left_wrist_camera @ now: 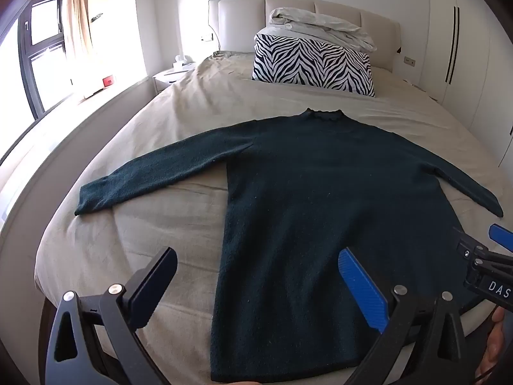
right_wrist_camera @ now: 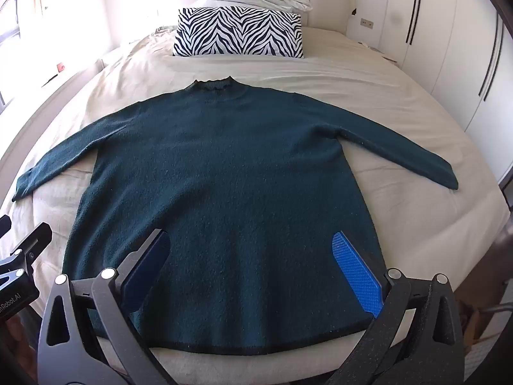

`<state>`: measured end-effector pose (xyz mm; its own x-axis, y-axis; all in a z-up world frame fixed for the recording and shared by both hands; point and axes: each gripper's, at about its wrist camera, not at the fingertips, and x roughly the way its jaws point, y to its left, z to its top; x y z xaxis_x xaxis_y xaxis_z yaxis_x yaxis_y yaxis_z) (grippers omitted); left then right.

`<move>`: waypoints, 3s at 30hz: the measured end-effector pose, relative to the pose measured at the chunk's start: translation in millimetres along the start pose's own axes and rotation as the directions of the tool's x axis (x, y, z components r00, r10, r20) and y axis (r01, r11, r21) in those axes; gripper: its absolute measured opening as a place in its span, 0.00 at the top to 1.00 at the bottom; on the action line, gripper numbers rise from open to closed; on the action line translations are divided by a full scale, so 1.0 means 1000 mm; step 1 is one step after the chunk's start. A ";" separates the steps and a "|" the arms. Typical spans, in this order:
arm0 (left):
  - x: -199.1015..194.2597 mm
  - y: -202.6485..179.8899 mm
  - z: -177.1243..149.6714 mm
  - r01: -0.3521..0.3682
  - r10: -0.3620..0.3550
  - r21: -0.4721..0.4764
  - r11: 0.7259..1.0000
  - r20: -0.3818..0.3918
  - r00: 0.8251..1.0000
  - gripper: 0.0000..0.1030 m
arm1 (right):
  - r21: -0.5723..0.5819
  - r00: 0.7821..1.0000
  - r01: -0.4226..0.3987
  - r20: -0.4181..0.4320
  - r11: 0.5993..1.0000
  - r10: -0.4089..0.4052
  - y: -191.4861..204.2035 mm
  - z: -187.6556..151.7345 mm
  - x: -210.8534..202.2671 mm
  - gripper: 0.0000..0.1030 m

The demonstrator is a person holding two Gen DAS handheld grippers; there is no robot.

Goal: Fold small clothes

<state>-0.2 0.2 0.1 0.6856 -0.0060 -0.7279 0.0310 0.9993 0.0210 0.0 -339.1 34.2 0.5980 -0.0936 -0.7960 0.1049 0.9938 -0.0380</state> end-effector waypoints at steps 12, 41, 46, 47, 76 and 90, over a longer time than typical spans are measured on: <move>0.000 0.000 0.000 -0.004 0.004 0.000 1.000 0.000 1.000 0.00 | -0.004 1.000 -0.002 -0.007 1.000 0.002 0.001 0.000 -0.001 0.00; 0.006 0.005 -0.008 -0.005 0.005 -0.002 1.000 -0.007 1.000 0.00 | -0.021 1.000 0.007 -0.015 1.000 -0.007 0.006 -0.010 0.004 0.00; 0.010 0.013 -0.010 -0.008 0.007 -0.009 1.000 -0.012 1.000 0.00 | -0.023 1.000 0.007 -0.018 1.000 -0.008 0.007 -0.007 0.005 0.00; 0.011 0.013 -0.010 -0.009 0.008 -0.010 1.000 -0.013 1.000 0.00 | -0.023 1.000 0.007 -0.018 1.000 -0.008 0.008 -0.007 0.005 0.00; 0.012 0.018 -0.012 -0.010 0.009 -0.032 0.999 -0.027 1.000 0.00 | -0.023 1.000 0.008 -0.024 1.000 -0.009 0.014 -0.012 0.009 0.00; 0.023 0.022 -0.013 -0.014 0.012 -0.040 0.999 -0.049 0.999 0.00 | -0.030 0.999 0.004 -0.038 1.000 -0.005 0.022 -0.012 0.017 0.00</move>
<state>6.7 22.6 -25.3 0.6492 0.0076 -0.7606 -0.0073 1.0000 0.0037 3.1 -318.3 12.2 0.5667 -0.0964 -0.8183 0.0838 0.9947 -0.0591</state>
